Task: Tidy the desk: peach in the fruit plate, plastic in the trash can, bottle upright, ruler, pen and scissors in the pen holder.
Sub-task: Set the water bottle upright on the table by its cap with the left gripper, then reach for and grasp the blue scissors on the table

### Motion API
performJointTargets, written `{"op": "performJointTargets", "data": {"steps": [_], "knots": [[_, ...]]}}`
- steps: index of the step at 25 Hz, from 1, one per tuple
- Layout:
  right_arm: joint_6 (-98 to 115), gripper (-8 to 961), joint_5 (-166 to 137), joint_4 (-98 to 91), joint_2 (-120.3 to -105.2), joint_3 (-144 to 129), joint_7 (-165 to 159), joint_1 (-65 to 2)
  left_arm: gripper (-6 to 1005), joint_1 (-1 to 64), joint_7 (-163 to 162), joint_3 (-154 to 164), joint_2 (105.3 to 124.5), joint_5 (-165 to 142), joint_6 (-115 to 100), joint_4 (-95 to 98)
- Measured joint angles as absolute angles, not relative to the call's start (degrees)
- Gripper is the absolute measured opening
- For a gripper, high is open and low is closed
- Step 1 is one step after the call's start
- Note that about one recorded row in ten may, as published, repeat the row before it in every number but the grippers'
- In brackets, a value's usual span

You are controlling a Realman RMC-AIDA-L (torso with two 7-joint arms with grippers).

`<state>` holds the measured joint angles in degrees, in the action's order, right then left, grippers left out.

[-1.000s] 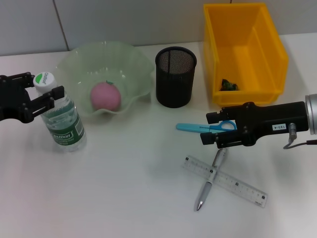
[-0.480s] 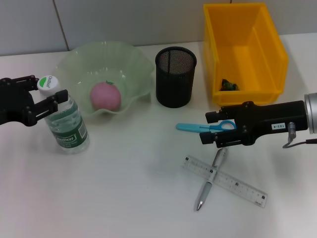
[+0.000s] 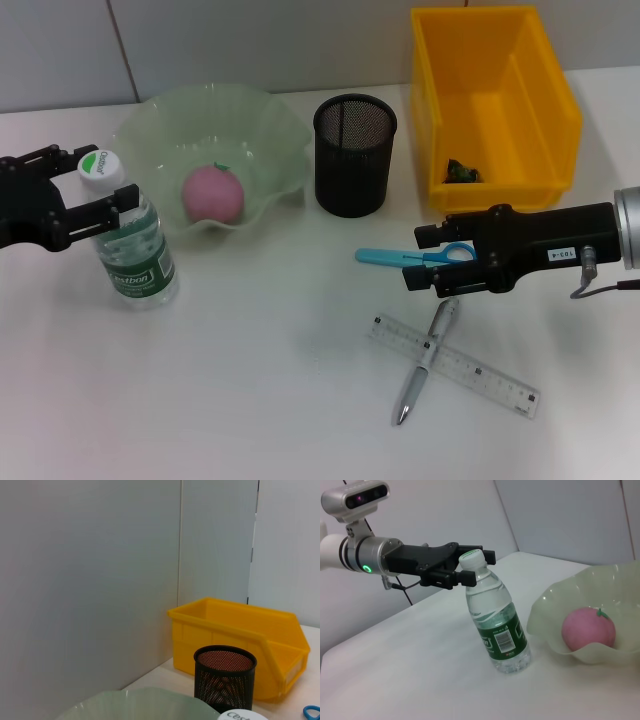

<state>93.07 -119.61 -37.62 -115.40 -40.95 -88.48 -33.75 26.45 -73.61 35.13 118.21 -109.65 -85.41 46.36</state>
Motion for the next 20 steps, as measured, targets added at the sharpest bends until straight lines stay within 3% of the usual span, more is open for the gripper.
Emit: {"op": "performJointTargets", "data": {"steps": [5,14,20], "knots": [[93.1,741,-119.6,-37.6,-115.40,-41.0,-88.5,-33.7,815,26.4,-73.7,35.0,118.21,-109.6,-85.5,46.5],[93.1,741,-119.4,-37.6,-115.40,-40.6,-88.5,-33.3,860,25.7,-74.4,34.5,118.05,-108.9,-86.5,47.9],[93.2,740,-119.4,-37.6,-115.40,-40.4,-88.5,-33.2,869,23.3,-77.9,34.4,116.51,-103.6,-91.1,51.2]]}}
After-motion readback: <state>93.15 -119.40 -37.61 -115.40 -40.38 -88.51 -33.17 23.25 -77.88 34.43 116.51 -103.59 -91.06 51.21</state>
